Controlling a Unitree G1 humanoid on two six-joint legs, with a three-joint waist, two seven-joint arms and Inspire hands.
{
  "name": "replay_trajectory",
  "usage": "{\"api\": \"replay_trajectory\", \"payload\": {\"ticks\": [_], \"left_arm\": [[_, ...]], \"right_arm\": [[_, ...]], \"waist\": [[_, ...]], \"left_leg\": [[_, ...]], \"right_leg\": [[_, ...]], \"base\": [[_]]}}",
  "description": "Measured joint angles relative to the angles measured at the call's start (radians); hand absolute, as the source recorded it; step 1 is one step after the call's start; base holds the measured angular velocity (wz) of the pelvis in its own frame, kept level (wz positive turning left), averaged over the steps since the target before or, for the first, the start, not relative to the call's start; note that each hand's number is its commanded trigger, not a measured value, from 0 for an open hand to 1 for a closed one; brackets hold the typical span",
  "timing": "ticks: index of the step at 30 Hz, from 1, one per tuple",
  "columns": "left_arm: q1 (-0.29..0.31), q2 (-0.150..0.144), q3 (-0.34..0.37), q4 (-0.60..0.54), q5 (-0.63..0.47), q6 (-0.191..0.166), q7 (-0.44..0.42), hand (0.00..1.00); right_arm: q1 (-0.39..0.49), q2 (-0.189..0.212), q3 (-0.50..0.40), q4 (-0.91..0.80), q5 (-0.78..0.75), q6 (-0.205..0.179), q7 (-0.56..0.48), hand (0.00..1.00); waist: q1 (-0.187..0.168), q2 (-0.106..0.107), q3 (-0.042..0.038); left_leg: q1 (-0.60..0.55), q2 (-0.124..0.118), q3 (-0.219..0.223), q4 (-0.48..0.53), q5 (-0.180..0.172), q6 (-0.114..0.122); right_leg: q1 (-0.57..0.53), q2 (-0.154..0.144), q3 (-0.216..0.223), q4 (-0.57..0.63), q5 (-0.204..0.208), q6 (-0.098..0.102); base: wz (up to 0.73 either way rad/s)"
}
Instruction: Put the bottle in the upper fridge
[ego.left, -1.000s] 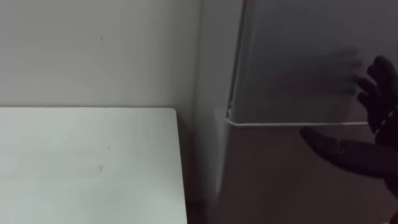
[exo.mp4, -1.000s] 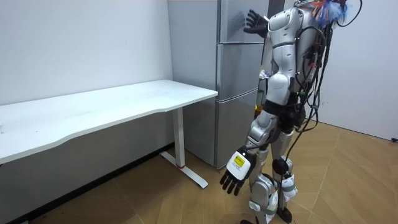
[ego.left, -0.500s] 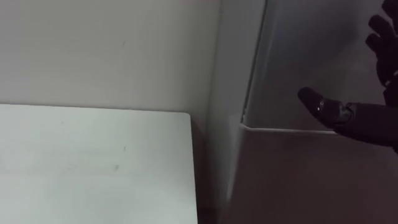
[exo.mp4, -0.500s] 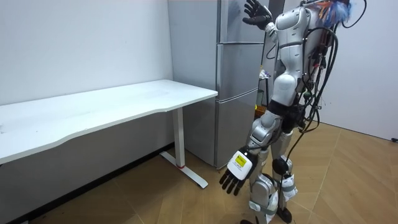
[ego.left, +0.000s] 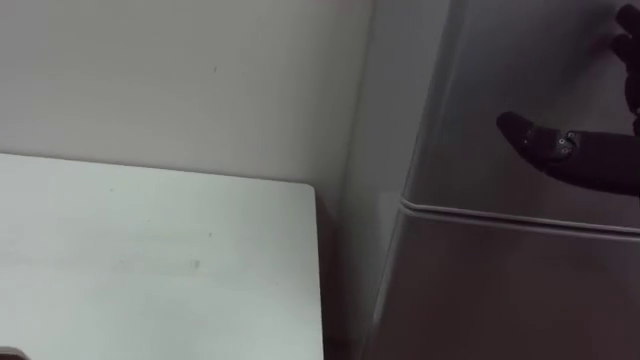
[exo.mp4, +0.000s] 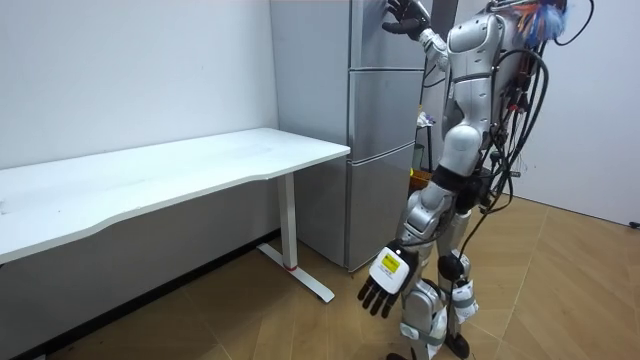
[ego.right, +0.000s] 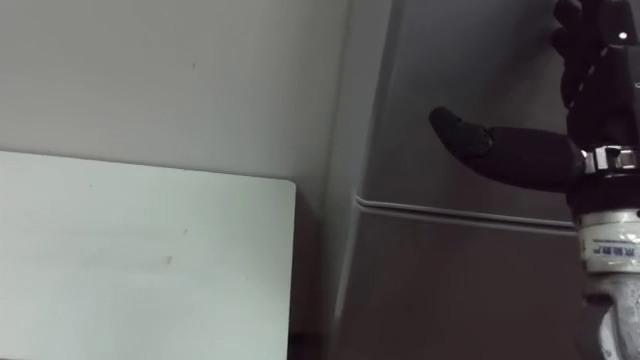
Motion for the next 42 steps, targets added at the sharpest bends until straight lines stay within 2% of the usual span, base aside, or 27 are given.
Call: {"api": "replay_trajectory", "payload": {"ticks": [9,15,18,20,28,36,42], "left_arm": [[0.015,0.002,0.0,-0.02,-0.001,0.017,0.0,0.0],[0.033,0.002,-0.002,-0.101,-0.001,0.025,-0.012,0.0],[0.029,0.004,-0.003,-0.127,0.0,0.041,-0.022,0.0],[0.028,0.004,-0.011,-0.141,0.0,0.044,-0.022,0.0],[0.034,0.004,-0.015,-0.155,0.0,0.072,-0.022,0.0],[0.036,0.004,-0.014,-0.155,0.0,0.07,-0.022,0.0],[0.039,0.005,-0.011,-0.159,-0.001,0.056,-0.022,0.0]], "right_arm": [[-0.045,0.0,0.012,0.093,-0.05,-0.009,-0.052,0.0],[-0.046,0.0,0.012,0.118,-0.086,-0.03,-0.093,0.0],[-0.047,-0.003,0.011,0.14,-0.125,-0.043,-0.119,0.0],[-0.047,-0.005,0.012,0.154,-0.142,-0.048,-0.121,0.0],[-0.046,-0.006,0.023,0.188,-0.165,-0.046,-0.117,0.0],[-0.046,-0.006,0.023,0.184,-0.159,-0.047,-0.142,0.0],[-0.043,-0.011,0.01,0.175,-0.153,-0.061,-0.162,0.0]], "waist": [[0.009,0.0,0.0005],[0.016,0.004,0.0013],[0.021,0.012,0.001],[0.025,0.017,0.0007],[0.034,0.018,0.0017],[0.047,0.021,0.0018],[0.027,0.025,-0.0001]], "left_leg": [[-0.002,0.0,-0.008,0.017,0.001,0.0],[-0.007,-0.001,-0.018,0.019,0.001,0.001],[-0.006,-0.001,-0.027,0.021,0.001,0.001],[0.0,-0.002,-0.03,0.021,0.001,0.001],[0.0,-0.003,-0.04,0.034,0.0,0.001],[-0.007,-0.003,-0.044,0.035,0.002,0.001],[-0.005,-0.003,-0.045,0.032,0.002,0.001]], "right_leg": [[0.0,0.0,0.002,0.001,0.001,-0.002],[0.006,-0.001,-0.011,-0.009,0.004,-0.001],[0.021,0.0,-0.023,-0.017,0.008,-0.001],[0.032,0.001,-0.025,-0.018,0.009,-0.001],[0.033,-0.002,-0.033,-0.018,0.008,0.001],[0.026,-0.002,-0.035,-0.016,0.007,0.002],[0.033,-0.002,-0.036,-0.017,0.009,-0.001]], "base": [[0.02],[0.05],[0.08],[0.05],[0.02],[0.01],[0.02]]}}
